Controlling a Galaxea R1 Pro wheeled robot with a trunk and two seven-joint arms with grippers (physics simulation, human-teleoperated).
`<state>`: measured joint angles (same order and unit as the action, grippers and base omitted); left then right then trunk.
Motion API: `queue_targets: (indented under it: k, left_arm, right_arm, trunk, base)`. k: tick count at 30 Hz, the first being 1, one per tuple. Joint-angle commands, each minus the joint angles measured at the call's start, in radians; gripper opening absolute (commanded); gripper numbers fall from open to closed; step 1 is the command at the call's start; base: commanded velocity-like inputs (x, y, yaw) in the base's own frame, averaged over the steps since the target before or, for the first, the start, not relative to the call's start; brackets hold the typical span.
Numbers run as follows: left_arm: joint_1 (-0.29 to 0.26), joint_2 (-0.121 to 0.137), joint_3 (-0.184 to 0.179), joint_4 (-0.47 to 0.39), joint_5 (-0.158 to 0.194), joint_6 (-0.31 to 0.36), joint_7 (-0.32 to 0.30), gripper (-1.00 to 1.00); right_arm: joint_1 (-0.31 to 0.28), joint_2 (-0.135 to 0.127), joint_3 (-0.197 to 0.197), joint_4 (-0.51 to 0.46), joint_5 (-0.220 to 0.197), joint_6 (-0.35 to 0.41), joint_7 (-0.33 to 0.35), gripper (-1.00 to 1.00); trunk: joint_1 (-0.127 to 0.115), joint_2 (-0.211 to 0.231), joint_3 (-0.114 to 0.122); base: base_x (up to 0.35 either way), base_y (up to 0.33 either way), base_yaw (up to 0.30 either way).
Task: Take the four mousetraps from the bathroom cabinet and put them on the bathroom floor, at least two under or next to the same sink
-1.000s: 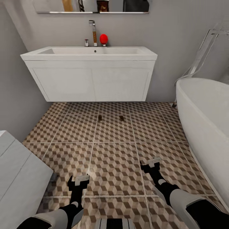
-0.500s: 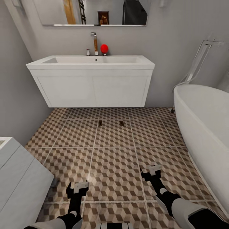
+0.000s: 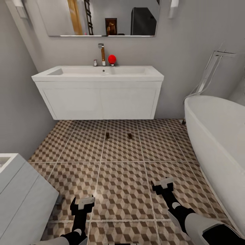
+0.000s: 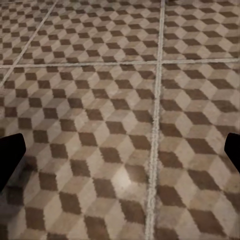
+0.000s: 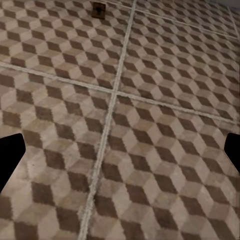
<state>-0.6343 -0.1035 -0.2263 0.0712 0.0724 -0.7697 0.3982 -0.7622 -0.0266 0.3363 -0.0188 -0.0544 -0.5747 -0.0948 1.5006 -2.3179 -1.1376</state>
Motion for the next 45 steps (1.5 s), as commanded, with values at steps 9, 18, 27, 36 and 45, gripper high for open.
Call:
queue_targets:
  k: [9, 18, 27, 36, 45]
  left_arm:
    - [-0.001, -0.001, -0.008, 0.004, 0.007, -0.005, 0.002, 1.00]
    - [0.001, -0.001, -0.008, 0.004, 0.007, -0.005, 0.002, 1.00]
    - [0.001, -0.001, -0.008, 0.004, 0.007, -0.004, 0.002, 1.00]
    - [0.001, -0.001, -0.008, 0.004, 0.007, -0.004, 0.002, 1.00]
    - [0.002, 0.000, -0.008, 0.004, 0.007, -0.004, 0.002, 1.00]
  right_arm:
    - [0.000, -0.001, 0.009, 0.000, -0.005, 0.001, -0.008, 1.00]
    - [0.001, -0.002, 0.009, 0.002, -0.004, 0.012, -0.015, 1.00]
    - [0.039, -0.001, 0.009, 0.003, -0.004, 0.038, -0.014, 1.00]
    - [0.073, 0.003, 0.009, 0.003, -0.004, 0.048, -0.011, 1.00]
    - [0.088, 0.004, 0.009, 0.003, -0.004, 0.053, -0.011, 1.00]
  trunk:
    - [-0.035, 0.063, 0.030]
    - [-0.069, 0.126, 0.059]
    - [-0.104, 0.189, 0.087]
    - [-0.138, 0.252, 0.115]
    - [-0.173, 0.315, 0.144]
  base:
    - [0.000, 0.000, 0.000]
    - [0.000, 0.000, 0.000]
    - [0.000, 0.000, 0.000]
    - [0.000, 0.000, 0.000]
    - [0.000, 0.000, 0.000]
